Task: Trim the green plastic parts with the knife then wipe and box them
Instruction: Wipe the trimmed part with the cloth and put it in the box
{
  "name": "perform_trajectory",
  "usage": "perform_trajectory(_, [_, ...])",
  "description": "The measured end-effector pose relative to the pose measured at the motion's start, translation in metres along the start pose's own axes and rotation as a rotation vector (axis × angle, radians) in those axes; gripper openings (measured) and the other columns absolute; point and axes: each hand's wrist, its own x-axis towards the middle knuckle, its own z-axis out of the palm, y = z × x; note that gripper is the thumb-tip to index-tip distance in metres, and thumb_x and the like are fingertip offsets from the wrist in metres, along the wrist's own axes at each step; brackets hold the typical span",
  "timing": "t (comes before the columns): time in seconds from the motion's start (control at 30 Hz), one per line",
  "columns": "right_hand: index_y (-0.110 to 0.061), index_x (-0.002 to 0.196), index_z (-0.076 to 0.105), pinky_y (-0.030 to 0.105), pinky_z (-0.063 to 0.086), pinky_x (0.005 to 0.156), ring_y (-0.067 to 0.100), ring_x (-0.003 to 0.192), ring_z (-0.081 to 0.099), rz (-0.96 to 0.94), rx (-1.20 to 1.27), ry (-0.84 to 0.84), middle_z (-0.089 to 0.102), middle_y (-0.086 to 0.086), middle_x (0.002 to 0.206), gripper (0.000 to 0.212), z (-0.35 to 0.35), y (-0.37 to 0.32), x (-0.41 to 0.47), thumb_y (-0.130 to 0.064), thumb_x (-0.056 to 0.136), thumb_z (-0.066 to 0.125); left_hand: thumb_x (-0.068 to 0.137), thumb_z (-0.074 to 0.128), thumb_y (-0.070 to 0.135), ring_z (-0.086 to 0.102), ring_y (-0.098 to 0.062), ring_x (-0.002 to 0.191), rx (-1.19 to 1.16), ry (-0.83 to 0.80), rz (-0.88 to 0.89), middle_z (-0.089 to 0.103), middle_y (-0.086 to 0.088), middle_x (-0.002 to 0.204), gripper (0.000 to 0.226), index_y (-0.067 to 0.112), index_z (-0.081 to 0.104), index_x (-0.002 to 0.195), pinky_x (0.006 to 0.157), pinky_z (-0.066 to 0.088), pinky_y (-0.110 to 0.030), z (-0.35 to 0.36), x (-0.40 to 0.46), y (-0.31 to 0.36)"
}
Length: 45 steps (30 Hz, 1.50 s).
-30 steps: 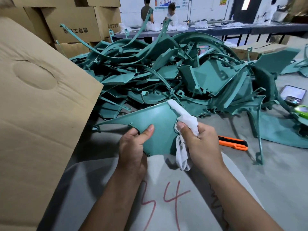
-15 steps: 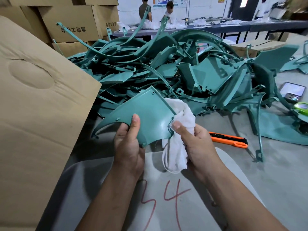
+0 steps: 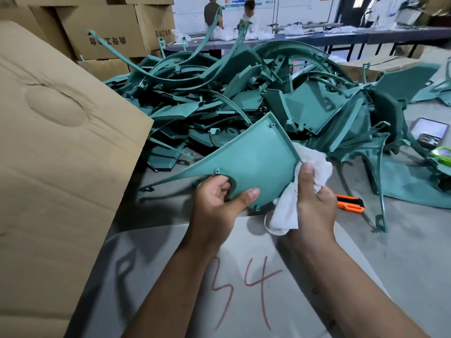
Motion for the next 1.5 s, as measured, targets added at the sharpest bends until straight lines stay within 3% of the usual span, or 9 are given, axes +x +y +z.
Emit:
perform_trajectory(0.17, [-0.016,0.088,0.070,0.033,0.057,0.061,0.020,0.063,0.066,0.359,0.269,-0.261,0.066,0.005,0.073,0.022,0.013,0.007,-0.016,-0.037,0.087,0.075,0.091,0.070,-0.006,0.055,0.008,0.053,0.052,0.094,0.080,0.055,0.025,0.053,0.054,0.036,0.065,0.058,0.058,0.043,-0.004,0.004,0.000,-0.004])
perform_trajectory(0.23, [-0.016,0.086,0.076,0.035,0.060,0.067,0.022,0.072,0.072,0.351,0.305,-0.352,0.072,0.008,0.081,0.003,0.014,0.011,-0.019,-0.018,0.084,0.076,0.091,0.070,-0.005,0.053,0.010,0.052,0.077,0.114,0.118,0.048,0.023,0.050,0.056,0.040,0.065,0.058,0.056,0.041,-0.003,0.003,0.001,-0.008])
perform_trajectory(0.37, [-0.004,0.100,0.075,0.040,0.063,0.078,0.029,0.084,0.075,0.212,0.162,-0.336,0.078,0.017,0.098,0.025,0.008,0.009,-0.013,-0.017,0.079,0.080,0.091,0.073,-0.001,0.056,0.012,0.056,0.148,0.124,0.156,0.046,0.018,0.053,0.051,0.042,0.068,0.063,0.060,0.043,-0.003,0.003,0.003,-0.010])
perform_trajectory(0.5, [-0.003,0.090,0.073,0.025,0.058,0.063,0.016,0.069,0.073,0.086,-0.064,-0.395,0.078,0.008,0.081,0.022,0.006,0.002,-0.008,-0.024,0.083,0.077,0.090,0.077,0.008,0.063,0.003,0.065,0.094,0.145,0.099,0.067,0.019,0.067,0.034,0.035,0.070,0.069,0.064,0.051,-0.014,-0.003,0.003,-0.012])
perform_trajectory(0.87, [-0.005,0.089,0.070,0.029,0.058,0.061,0.021,0.067,0.070,0.316,0.191,-0.602,0.071,0.012,0.081,0.013,0.009,0.004,-0.016,-0.004,0.081,0.081,0.088,0.075,0.003,0.040,0.004,0.047,0.110,0.273,0.095,0.042,0.023,0.049,0.050,0.029,0.048,0.055,0.051,0.035,-0.006,0.000,0.004,-0.006])
perform_trajectory(1.1, [-0.005,0.090,0.070,0.032,0.058,0.066,0.024,0.068,0.068,0.191,0.191,-0.545,0.069,0.014,0.077,0.018,0.010,0.007,-0.016,-0.011,0.079,0.083,0.095,0.072,0.017,0.038,0.002,0.052,0.127,0.180,0.050,0.040,0.019,0.056,0.044,0.025,0.041,0.064,0.051,0.038,-0.013,-0.003,0.007,-0.003])
perform_trajectory(1.27, [-0.008,0.096,0.068,0.029,0.057,0.064,0.010,0.066,0.063,-0.084,0.123,0.037,0.070,0.003,0.067,0.012,-0.005,-0.009,0.019,-0.016,0.102,0.061,0.101,0.063,0.015,0.072,-0.020,0.064,0.074,0.182,0.005,0.072,-0.003,0.087,0.010,0.011,0.057,0.094,0.054,0.055,-0.024,-0.021,0.010,-0.004])
perform_trajectory(1.37, [-0.011,0.119,0.063,0.041,0.061,0.081,0.023,0.082,0.070,0.197,-0.001,-0.105,0.071,0.009,0.097,0.024,-0.027,-0.032,0.035,-0.031,0.105,0.061,0.104,0.059,0.020,0.065,-0.022,0.049,0.084,0.221,-0.065,0.068,-0.009,0.084,0.014,0.011,0.051,0.097,0.043,0.049,-0.028,-0.033,0.012,-0.007])
perform_trajectory(1.5, [-0.013,0.110,0.070,0.014,0.052,0.051,-0.001,0.065,0.072,-0.005,-0.362,-0.402,0.078,-0.010,0.080,0.010,-0.024,-0.035,0.028,-0.015,0.101,0.065,0.102,0.057,0.029,0.047,-0.014,0.045,0.172,0.172,-0.015,0.065,0.003,0.086,0.016,0.026,0.053,0.087,0.042,0.037,-0.023,-0.035,0.012,-0.013])
